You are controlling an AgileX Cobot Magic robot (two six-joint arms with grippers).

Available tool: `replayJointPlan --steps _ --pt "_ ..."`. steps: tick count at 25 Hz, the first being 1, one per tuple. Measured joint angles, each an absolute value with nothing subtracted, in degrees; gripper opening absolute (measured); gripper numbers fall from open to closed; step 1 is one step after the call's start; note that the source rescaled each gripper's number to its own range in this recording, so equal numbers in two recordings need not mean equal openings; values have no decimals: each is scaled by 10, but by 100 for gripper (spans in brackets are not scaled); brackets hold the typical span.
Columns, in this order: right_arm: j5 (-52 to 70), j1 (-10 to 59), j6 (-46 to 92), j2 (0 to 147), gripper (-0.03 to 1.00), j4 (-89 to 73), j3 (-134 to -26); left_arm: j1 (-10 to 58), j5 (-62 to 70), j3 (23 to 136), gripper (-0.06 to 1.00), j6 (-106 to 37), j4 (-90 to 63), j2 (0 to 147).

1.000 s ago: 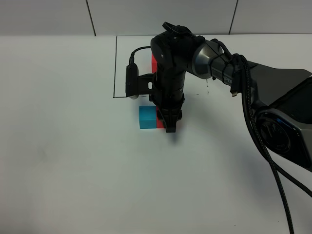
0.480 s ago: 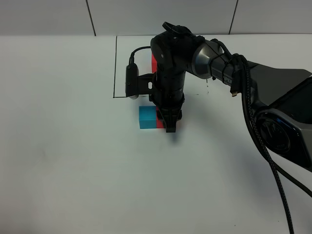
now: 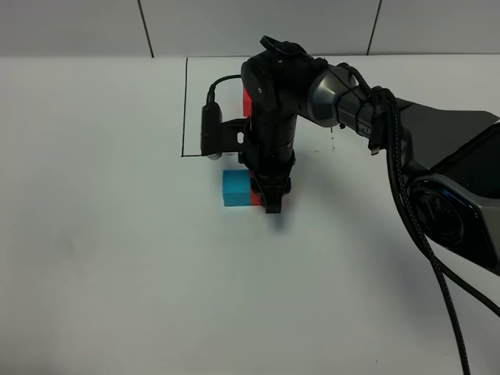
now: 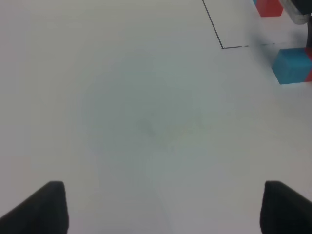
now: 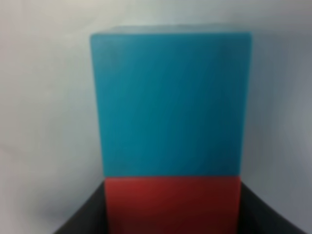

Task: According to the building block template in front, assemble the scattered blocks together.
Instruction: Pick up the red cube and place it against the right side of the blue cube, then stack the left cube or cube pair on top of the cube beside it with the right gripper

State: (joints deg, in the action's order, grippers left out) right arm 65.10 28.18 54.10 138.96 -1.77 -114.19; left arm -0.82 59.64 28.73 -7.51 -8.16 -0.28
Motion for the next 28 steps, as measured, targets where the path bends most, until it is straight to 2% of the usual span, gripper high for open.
replayJointPlan --steps 7,11,13,16,21,24,28 --pt "650 282 533 1394 54 -14 -1141 -8 596 287 68 -75 -82 -3" --pt "649 282 508 1377 74 0 -1140 -8 596 287 68 -75 -82 -3" --pt "649 281 491 1358 80 0 -1140 -8 596 287 68 -75 -82 -3" --pt "650 271 443 1323 84 0 -1139 -8 596 287 68 -75 -82 -3" --pt "648 236 327 1260 84 0 -1127 -8 596 287 68 -75 -82 -3" --pt "618 214 284 1212 84 5 -1067 -8 596 287 68 -75 -82 -3" --pt "517 198 210 1134 84 5 -920 -8 596 287 68 -75 -83 -3"
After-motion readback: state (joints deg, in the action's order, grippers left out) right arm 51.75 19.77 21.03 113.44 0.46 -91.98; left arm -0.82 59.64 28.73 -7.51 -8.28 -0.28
